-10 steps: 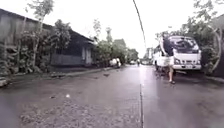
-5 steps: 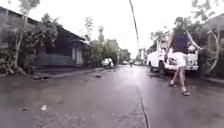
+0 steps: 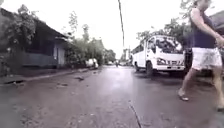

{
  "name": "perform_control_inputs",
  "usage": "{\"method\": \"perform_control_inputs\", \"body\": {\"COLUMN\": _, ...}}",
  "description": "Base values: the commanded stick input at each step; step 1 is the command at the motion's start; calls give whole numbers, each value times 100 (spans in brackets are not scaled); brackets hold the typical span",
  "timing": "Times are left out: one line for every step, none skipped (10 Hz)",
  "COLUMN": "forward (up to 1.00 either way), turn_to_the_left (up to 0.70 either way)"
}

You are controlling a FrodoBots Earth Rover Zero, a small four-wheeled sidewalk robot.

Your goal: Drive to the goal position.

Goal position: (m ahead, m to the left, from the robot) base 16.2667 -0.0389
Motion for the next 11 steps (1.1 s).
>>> {"method": "perform_control_inputs", "body": {"forward": 100, "turn_to_the_left": 0}}
{"method": "perform_control_inputs", "body": {"forward": 100, "turn_to_the_left": 0}}
{"method": "perform_control_inputs", "body": {"forward": 100, "turn_to_the_left": 13}}
{"method": "perform_control_inputs", "body": {"forward": 100, "turn_to_the_left": 21}}
{"method": "perform_control_inputs", "body": {"forward": 100, "turn_to_the_left": 2}}
{"method": "perform_control_inputs", "body": {"forward": 100, "turn_to_the_left": 9}}
{"method": "perform_control_inputs", "body": {"forward": 100, "turn_to_the_left": 19}}
{"method": "perform_control_inputs", "body": {"forward": 100, "turn_to_the_left": 0}}
{"method": "perform_control_inputs", "body": {"forward": 100, "turn_to_the_left": 0}}
{"method": "perform_control_inputs", "body": {"forward": 100, "turn_to_the_left": 0}}
{"method": "perform_control_inputs", "body": {"forward": 100, "turn_to_the_left": 0}}
